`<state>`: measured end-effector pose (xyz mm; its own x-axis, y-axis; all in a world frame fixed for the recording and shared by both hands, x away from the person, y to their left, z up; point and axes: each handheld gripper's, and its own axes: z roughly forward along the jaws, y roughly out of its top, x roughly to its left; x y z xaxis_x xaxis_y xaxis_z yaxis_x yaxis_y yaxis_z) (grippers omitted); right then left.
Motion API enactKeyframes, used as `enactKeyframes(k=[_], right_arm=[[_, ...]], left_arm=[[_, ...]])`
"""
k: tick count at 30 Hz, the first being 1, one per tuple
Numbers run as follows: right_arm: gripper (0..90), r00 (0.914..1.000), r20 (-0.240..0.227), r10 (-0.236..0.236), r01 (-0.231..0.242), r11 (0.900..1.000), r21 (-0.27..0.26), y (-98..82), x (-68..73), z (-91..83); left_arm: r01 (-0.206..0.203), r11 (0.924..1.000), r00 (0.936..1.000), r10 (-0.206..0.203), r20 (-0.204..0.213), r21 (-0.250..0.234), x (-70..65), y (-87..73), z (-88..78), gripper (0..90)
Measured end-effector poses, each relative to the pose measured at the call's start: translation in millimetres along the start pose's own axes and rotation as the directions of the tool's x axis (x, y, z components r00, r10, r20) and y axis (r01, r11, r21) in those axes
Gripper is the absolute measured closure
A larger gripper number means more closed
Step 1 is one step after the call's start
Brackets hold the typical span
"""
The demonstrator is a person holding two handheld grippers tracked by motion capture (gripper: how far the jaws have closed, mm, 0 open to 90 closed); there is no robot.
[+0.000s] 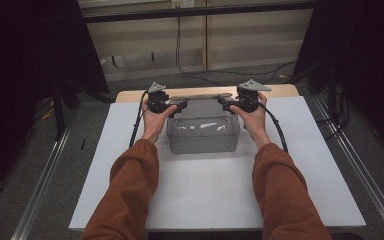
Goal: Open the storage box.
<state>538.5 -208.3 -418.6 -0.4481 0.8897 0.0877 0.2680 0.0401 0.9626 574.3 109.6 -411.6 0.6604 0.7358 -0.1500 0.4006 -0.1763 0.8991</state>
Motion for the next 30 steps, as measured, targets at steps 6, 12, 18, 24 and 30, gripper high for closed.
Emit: enactKeyframes(k=[6,12,18,24,30], right_arm=[[4.7,0.9998,0.012,-0.016,0.016,1.0,-0.014,2.2,0.0,-5.7],[4.1,0.9995,0.015,-0.027,0.027,0.999,-0.023,2.2,-1.3,-15.7],[4.0,0.9987,0.028,-0.043,0.044,0.998,-0.036,4.3,-0.8,-25.6],[3.6,0.9979,0.038,-0.053,0.054,0.997,-0.054,5.0,2.4,-38.0],[3.4,0.9975,0.038,-0.059,0.061,0.996,-0.071,2.8,6.2,-48.3]], left_arm=[[0.004,0.9986,0.9999,-0.004,0.013,-0.052,-7.7,0.2,-5.4,4.3],[-0.025,0.998,0.9996,0.026,0.011,-0.058,-11.1,-4.2,-11.0,3.5],[-0.015,0.9946,0.9997,0.016,0.016,-0.103,-12.7,-7.5,-24.5,3.2],[-0.042,0.9909,0.9989,0.044,0.013,-0.128,-18.0,-12.1,-38.2,3.0],[-0.062,0.9864,0.9981,0.062,-0.005,-0.152,-25.4,-16.9,-49.0,2.9]])
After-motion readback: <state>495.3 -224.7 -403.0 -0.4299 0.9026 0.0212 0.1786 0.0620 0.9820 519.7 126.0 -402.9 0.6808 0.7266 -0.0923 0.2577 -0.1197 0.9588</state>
